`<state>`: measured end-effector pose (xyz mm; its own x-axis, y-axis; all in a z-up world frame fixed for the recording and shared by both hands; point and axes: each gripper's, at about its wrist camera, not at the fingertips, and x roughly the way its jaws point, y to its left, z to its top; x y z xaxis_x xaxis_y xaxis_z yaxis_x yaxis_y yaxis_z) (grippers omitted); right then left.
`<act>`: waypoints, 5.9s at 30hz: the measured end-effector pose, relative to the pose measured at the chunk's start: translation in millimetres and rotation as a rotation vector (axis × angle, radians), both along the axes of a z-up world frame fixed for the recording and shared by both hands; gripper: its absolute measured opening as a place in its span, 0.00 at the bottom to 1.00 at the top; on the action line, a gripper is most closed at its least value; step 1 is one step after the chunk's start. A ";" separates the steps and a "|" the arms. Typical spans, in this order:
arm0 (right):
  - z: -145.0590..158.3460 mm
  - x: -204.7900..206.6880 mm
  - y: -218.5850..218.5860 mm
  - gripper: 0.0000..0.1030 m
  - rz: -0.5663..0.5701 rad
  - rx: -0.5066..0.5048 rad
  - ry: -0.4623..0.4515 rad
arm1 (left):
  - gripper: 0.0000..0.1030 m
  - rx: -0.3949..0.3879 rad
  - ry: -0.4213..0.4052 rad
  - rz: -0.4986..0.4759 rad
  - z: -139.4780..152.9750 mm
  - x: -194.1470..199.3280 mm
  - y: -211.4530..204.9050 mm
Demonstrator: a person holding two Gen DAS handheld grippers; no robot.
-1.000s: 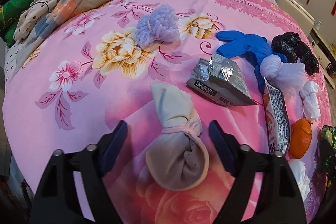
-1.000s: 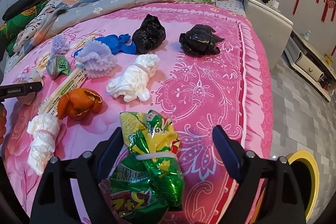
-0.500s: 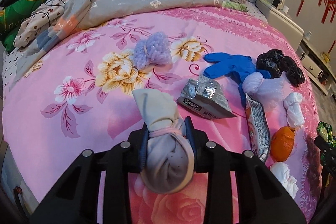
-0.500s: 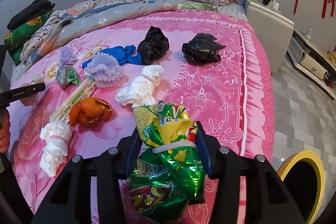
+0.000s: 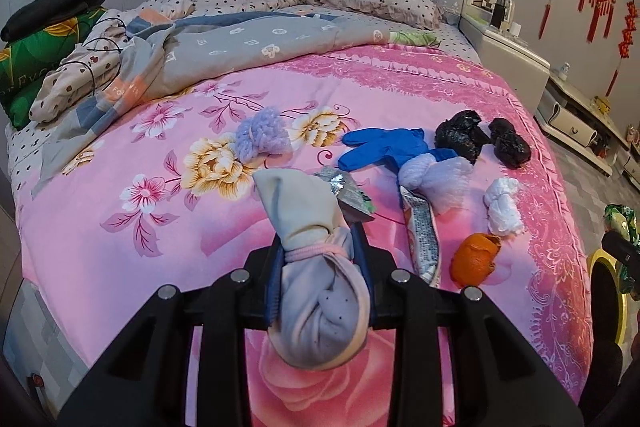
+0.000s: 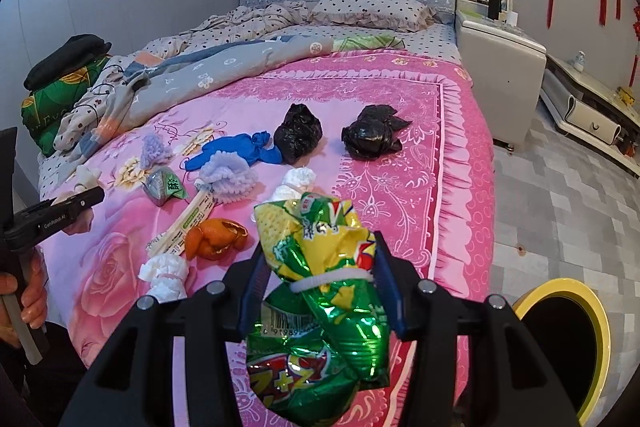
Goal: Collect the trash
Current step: 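Carry the beige bundle and green snack bag over the yellow-rimmed bin, then open both tools to drop the bundle and snack bag into the bin, then move both tools back over the bed toward the remaining trash, then grasp the lavender bubble-wrap bundle with the left tool while the right tool grasps a black bag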
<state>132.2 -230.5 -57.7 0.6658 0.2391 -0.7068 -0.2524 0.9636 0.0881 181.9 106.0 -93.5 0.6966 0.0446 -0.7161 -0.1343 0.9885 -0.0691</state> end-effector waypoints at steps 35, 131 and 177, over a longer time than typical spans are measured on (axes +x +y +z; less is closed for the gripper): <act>107.7 -88.2 -129.7 0.45 -0.176 0.081 -0.185 | 0.29 -0.070 -0.155 -0.394 116.2 -63.0 -198.0; 42.7 31.5 -106.7 0.73 -0.174 0.138 0.014 | 0.79 0.040 -0.055 -0.209 45.2 36.7 -93.0; -85.3 265.1 -1.1 0.71 -0.134 -0.066 0.157 | 0.63 0.065 0.138 0.111 -92.0 212.3 106.2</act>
